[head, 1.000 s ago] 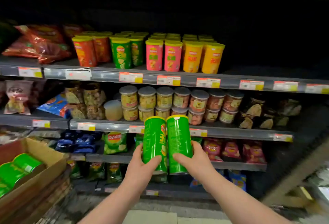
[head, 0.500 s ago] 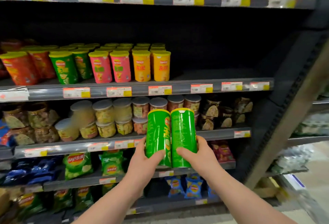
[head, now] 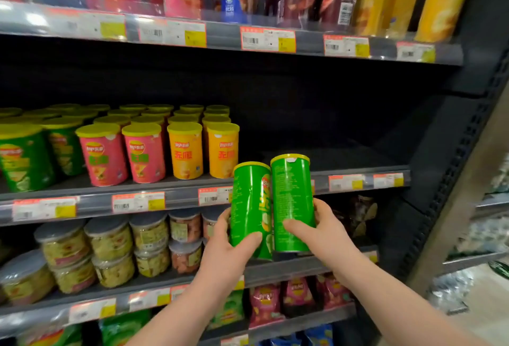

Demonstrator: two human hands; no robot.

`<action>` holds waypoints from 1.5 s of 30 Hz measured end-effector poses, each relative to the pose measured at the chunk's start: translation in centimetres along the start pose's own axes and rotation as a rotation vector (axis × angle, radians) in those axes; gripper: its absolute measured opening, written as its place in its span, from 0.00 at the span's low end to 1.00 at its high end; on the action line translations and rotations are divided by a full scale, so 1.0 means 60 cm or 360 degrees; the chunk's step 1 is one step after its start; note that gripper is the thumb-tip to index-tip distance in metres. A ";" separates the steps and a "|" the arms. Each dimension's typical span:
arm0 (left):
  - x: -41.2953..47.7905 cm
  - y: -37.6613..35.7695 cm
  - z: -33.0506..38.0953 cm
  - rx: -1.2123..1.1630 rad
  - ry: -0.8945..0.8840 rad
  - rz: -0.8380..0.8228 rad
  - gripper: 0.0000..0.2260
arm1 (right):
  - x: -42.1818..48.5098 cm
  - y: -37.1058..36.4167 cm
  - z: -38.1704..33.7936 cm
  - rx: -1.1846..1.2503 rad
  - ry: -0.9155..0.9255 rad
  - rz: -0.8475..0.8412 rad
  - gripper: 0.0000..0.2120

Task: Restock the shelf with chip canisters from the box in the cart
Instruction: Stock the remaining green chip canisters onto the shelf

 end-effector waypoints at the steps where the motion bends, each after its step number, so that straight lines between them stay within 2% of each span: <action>1: 0.012 0.006 0.003 -0.0004 -0.0009 -0.0001 0.24 | 0.016 -0.003 -0.007 0.0012 0.0023 -0.0007 0.22; 9: 0.063 0.060 0.015 -0.0247 -0.0058 0.0109 0.22 | 0.146 -0.013 -0.052 -0.0101 0.0152 0.0053 0.24; 12: 0.074 0.079 0.020 -0.0326 -0.0083 0.0203 0.21 | 0.201 -0.017 -0.065 -0.0153 0.0170 0.0043 0.29; 18: 0.098 0.097 0.027 -0.0365 -0.0201 0.0425 0.26 | 0.324 -0.032 -0.065 -0.0133 0.0226 0.0035 0.30; 22: 0.107 0.091 0.035 -0.0430 -0.0246 0.0550 0.23 | 0.401 -0.051 -0.048 -0.0141 0.0201 -0.0011 0.32; 28: 0.111 0.085 0.042 -0.0436 -0.0340 0.0725 0.26 | 0.493 -0.088 -0.035 -0.0244 0.0314 -0.0088 0.41; 32: 0.107 0.086 0.042 -0.0382 -0.0367 0.0814 0.28 | 0.532 -0.107 -0.036 -0.0341 0.0333 -0.0074 0.43; 36: 0.103 0.096 0.030 -0.0450 -0.0384 0.0948 0.33 | 0.560 -0.125 -0.027 -0.0286 0.0278 -0.0216 0.46; 41: 0.102 0.088 0.027 -0.0526 -0.0370 0.0942 0.35 | 0.574 -0.130 -0.014 -0.0236 0.0224 -0.0493 0.42; 43: 0.103 0.082 0.030 -0.0496 -0.0382 0.0947 0.41 | 0.577 -0.129 -0.015 -0.0287 0.0240 -0.0497 0.38; 45: 0.104 0.079 0.032 -0.0489 -0.0387 0.0966 0.38 | 0.580 -0.132 -0.018 -0.0305 0.0243 -0.0461 0.36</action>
Point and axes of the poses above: each hand's wrist, its own x-axis towards the middle knuckle, its own y-axis out of the back of the hand, z = x × y, the point moved 5 cm from there along x, towards the middle knuckle, and after that the axes turned 3 degrees about y, right-handed, at the moved point
